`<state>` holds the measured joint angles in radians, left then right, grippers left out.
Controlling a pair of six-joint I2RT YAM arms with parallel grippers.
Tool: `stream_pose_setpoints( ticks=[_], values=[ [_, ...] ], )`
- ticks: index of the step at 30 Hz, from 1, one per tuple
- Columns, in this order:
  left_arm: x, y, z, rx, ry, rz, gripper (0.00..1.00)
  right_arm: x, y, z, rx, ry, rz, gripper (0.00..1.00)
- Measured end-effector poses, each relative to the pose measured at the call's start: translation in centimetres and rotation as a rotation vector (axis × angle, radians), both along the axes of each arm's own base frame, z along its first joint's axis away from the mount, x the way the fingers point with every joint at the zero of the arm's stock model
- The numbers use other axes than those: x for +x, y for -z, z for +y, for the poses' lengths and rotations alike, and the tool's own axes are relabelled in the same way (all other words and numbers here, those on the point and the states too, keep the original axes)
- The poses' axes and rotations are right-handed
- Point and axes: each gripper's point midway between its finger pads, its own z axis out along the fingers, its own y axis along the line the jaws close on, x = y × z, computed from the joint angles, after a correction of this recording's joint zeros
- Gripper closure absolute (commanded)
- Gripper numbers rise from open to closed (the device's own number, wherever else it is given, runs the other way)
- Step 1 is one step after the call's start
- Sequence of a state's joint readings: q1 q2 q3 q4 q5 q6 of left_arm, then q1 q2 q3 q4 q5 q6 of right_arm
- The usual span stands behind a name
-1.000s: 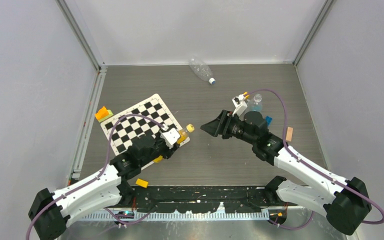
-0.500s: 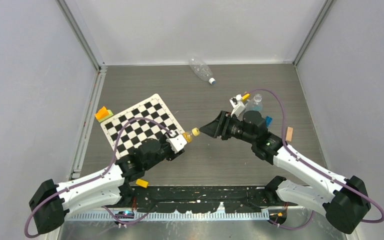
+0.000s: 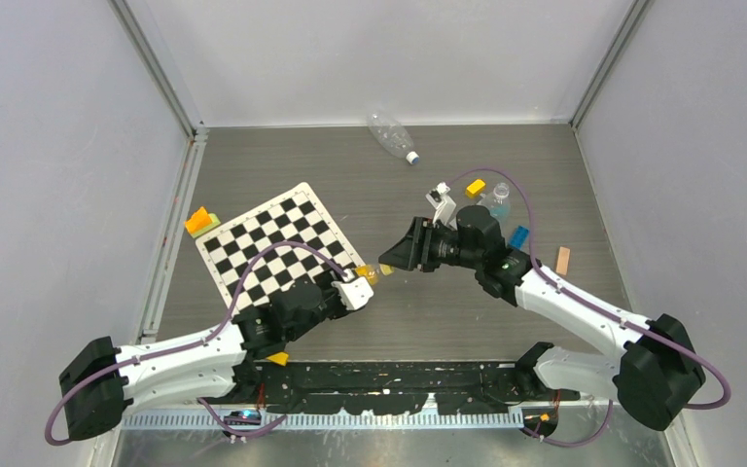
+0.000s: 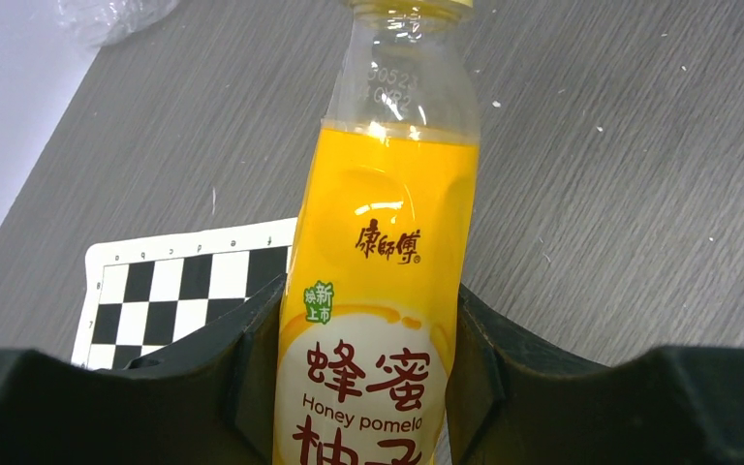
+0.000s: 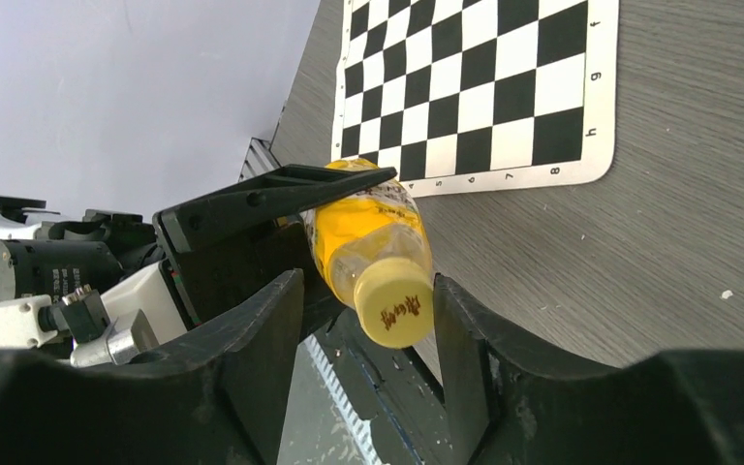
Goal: Unscrew the bottle caps
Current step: Unscrew the bottle cap from the plastic bottle.
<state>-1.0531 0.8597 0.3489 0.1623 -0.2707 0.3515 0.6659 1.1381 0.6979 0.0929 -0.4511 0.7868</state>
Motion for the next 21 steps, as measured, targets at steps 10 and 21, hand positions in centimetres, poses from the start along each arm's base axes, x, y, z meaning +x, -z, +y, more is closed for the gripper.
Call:
stream_pose_setpoints(
  ticks=[10,21],
  values=[
    [0.3,-0.4,0.1,-0.011,-0.017,-0.014,1.00,-0.4,0.2,-0.2,-0.022,-0.021,-0.019,0.47],
    [0.1,-1.2,0.3,-0.047,-0.014,-0.034,1.00,-0.4,1.0,0.0,-0.037,-0.033,-0.004,0.45]
  ],
)
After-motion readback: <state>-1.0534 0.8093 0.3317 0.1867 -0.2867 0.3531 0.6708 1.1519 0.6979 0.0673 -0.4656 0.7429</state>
